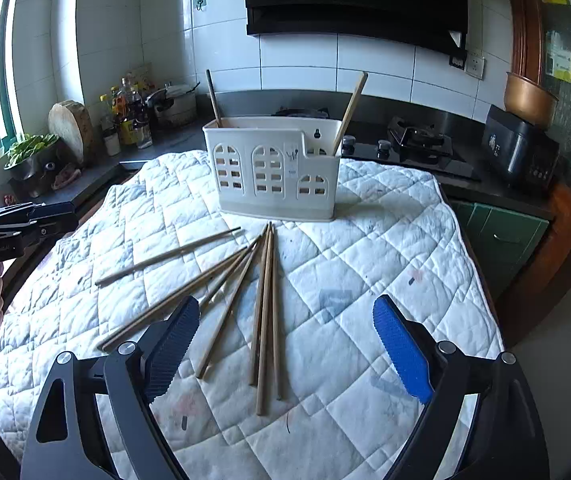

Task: Organize utensils
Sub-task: 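Return the open left tool to the chopsticks and close on another one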

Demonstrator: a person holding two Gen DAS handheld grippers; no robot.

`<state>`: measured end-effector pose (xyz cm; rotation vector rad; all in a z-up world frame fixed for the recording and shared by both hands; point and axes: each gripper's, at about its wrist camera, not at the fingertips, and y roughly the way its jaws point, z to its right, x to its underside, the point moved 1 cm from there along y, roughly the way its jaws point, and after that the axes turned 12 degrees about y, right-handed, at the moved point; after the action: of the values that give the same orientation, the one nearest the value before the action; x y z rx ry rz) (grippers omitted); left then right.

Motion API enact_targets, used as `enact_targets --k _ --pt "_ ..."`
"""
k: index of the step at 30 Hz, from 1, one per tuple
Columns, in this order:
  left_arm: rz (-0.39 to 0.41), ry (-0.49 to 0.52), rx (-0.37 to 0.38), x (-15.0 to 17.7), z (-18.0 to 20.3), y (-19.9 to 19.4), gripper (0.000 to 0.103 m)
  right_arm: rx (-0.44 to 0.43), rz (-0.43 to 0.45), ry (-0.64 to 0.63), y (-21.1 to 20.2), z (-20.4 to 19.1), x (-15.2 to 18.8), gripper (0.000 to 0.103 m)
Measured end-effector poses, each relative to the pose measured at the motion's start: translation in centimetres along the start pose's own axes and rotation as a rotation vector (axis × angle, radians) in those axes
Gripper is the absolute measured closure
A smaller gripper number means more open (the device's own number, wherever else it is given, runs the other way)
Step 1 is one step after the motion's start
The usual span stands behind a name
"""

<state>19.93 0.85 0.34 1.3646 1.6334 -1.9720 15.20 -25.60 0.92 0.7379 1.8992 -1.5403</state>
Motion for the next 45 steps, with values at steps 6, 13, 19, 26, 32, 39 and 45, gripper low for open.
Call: enact_targets --k 6,13,19,26,32,39,45 --pt "-0.123 0.030 -0.016 4.4 0.2 2.7 0.055 0.038 -0.057 -0.008 1.3 0.8 2.8 0.012" --pt "-0.152 0.026 -0.011 5.3 -0.7 4.1 0.051 0.043 -0.096 0.014 2.0 1.7 4.1 0.011" --pt "-0.154 -0.001 0.000 4.9 -1.3 5.4 0.051 0.040 -0.101 0.017 2.2 1.8 4.2 0.011" --pt "-0.175 0.030 0.005 4.8 -1.2 6.7 0.053 0.037 -0.110 0.016 3.0 1.7 4.3 0.010" --pt "-0.191 0.032 0.020 4.9 -1.6 7.7 0.068 0.031 -0.119 0.016 3.4 1.6 4.3 0.010" --pt "-0.204 0.024 0.019 5.3 -1.9 8.3 0.070 0.026 -0.123 0.014 3.7 1.4 4.2 0.010" --pt "-0.216 0.044 0.002 5.4 -1.8 8.7 0.077 0.021 -0.131 0.024 4.2 1.3 4.1 0.010"
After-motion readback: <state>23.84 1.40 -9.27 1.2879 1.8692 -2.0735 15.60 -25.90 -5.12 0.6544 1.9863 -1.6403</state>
